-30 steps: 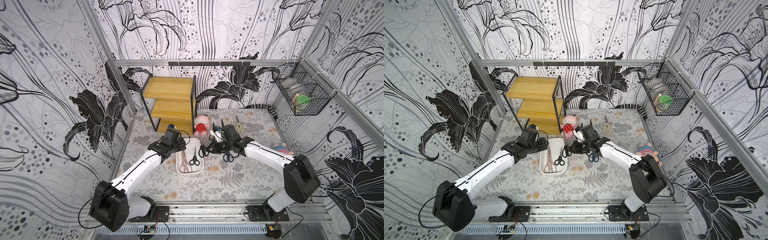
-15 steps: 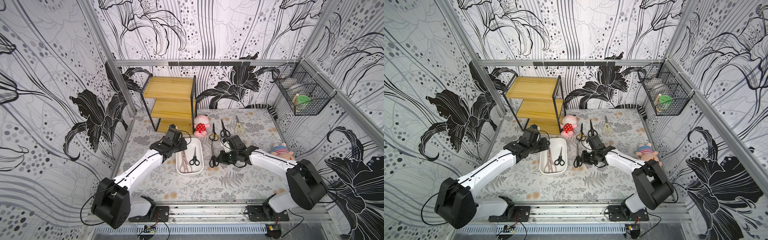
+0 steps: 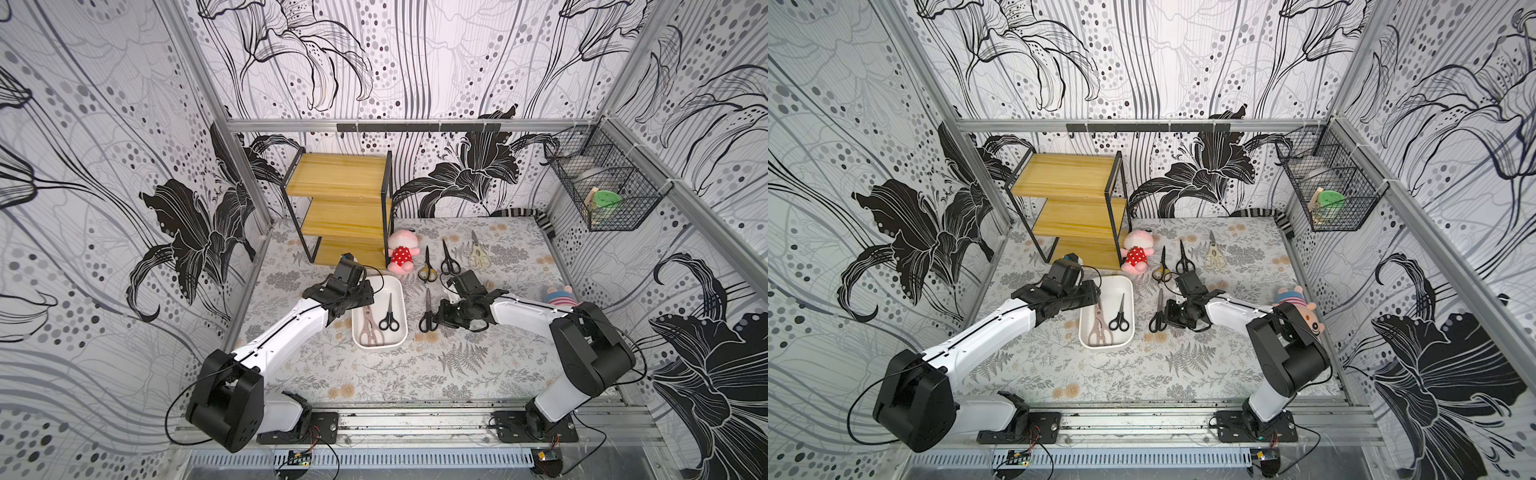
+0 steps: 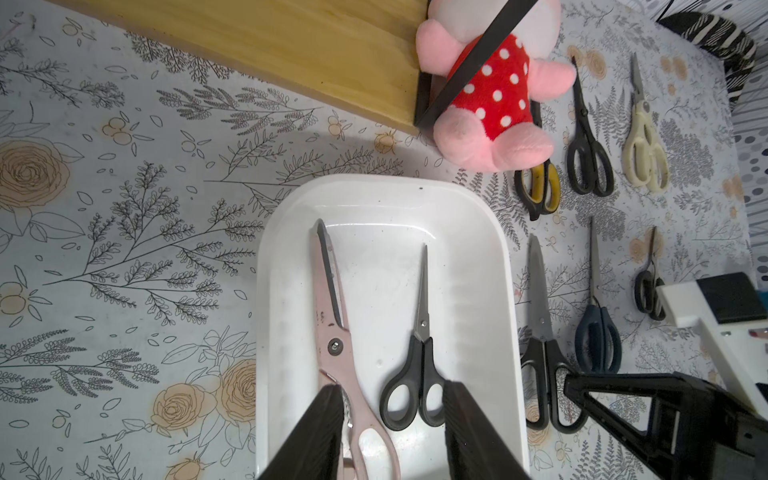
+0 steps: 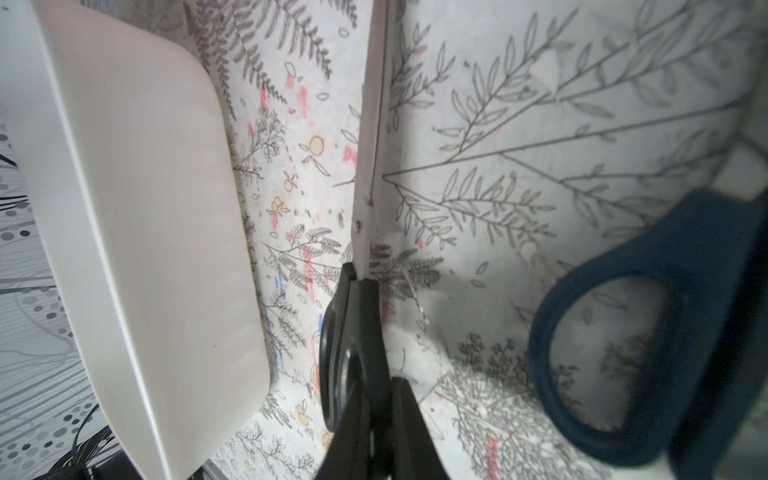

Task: Take the scissors out of the storage box
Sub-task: Place the scissors at the center of the board, then pick up the scissors from the storage box.

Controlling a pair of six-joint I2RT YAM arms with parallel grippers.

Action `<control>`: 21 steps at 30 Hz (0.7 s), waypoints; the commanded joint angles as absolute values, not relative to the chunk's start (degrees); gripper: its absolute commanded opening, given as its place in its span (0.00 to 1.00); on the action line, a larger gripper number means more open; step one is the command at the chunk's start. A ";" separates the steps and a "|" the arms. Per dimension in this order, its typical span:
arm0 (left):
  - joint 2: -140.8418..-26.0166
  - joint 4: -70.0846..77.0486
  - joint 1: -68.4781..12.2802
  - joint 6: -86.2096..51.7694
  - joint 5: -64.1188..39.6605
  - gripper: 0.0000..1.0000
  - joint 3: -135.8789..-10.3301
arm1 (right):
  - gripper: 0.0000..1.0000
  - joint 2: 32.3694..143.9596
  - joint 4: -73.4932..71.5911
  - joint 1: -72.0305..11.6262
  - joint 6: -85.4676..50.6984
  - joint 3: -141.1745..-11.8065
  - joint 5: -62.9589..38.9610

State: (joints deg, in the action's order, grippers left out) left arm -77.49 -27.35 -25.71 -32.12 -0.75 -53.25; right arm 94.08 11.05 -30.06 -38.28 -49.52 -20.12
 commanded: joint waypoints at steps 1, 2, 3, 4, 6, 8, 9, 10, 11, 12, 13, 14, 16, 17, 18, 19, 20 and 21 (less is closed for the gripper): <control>-78.80 -27.95 -25.61 -30.01 -1.57 0.45 -52.39 | 0.15 95.25 15.29 -29.69 -37.03 -50.44 -16.55; -79.16 -28.28 -25.64 -29.65 -1.50 0.45 -52.31 | 0.17 95.25 15.68 -29.69 -36.92 -50.77 -15.91; -79.56 -28.60 -25.67 -29.34 -1.34 0.45 -52.27 | 0.19 95.20 16.36 -29.74 -36.67 -51.20 -15.27; -79.85 -28.90 -25.78 -29.06 -1.13 0.45 -52.32 | 0.21 95.23 17.13 -29.78 -36.37 -51.59 -14.66; -80.77 -29.84 -26.18 -28.11 -0.14 0.45 -52.60 | 0.27 95.04 18.99 -29.75 -35.73 -53.15 -13.62; -81.82 -30.94 -27.00 -27.30 1.05 0.46 -53.13 | 0.32 94.36 20.40 -29.72 -35.30 -54.90 -13.15; -82.40 -31.39 -27.66 -27.01 1.68 0.46 -53.48 | 0.33 93.90 20.97 -29.77 -35.15 -56.00 -13.12; -83.03 -31.73 -28.26 -26.68 2.36 0.45 -53.69 | 0.34 93.43 21.28 -29.72 -35.09 -56.97 -13.25; -83.69 -32.21 -29.12 -26.47 3.35 0.45 -54.22 | 0.34 92.86 21.56 -29.79 -35.05 -58.18 -13.49; -84.53 -32.64 -30.02 -26.28 4.21 0.45 -54.76 | 0.35 92.39 21.91 -29.71 -34.91 -59.40 -13.73; -85.19 -32.93 -30.85 -26.13 4.89 0.45 -55.13 | 0.36 91.98 22.29 -29.78 -34.87 -60.45 -13.95; -85.96 -33.13 -31.78 -26.10 5.66 0.45 -55.69 | 0.36 91.55 22.65 -29.74 -34.86 -61.76 -14.15; -87.29 -33.14 -33.54 -26.13 6.60 0.45 -56.45 | 0.36 91.08 23.65 -29.74 -34.63 -63.97 -14.16; -88.13 -33.13 -34.20 -26.10 7.17 0.44 -56.81 | 0.36 90.77 24.16 -29.73 -34.55 -64.90 -14.15; -88.88 -33.05 -34.76 -26.11 7.51 0.42 -57.11 | 0.36 90.58 24.42 -29.78 -34.48 -65.67 -14.14; -89.50 -32.81 -34.90 -26.06 7.51 0.38 -57.30 | 0.36 90.38 24.61 -29.74 -34.47 -66.20 -14.07; -90.29 -32.60 -35.04 -26.00 7.28 0.34 -57.70 | 0.35 90.19 24.75 -29.73 -34.61 -66.68 -14.06; -91.10 -32.48 -35.09 -25.65 6.96 0.30 -57.95 | 0.34 90.02 24.74 -29.70 -34.77 -66.86 -14.15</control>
State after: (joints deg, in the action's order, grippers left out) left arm -89.45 -32.97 -34.96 -26.83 5.17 -56.16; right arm 91.50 21.76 -29.95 -35.51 -65.63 -14.90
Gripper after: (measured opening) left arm 0.321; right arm 0.343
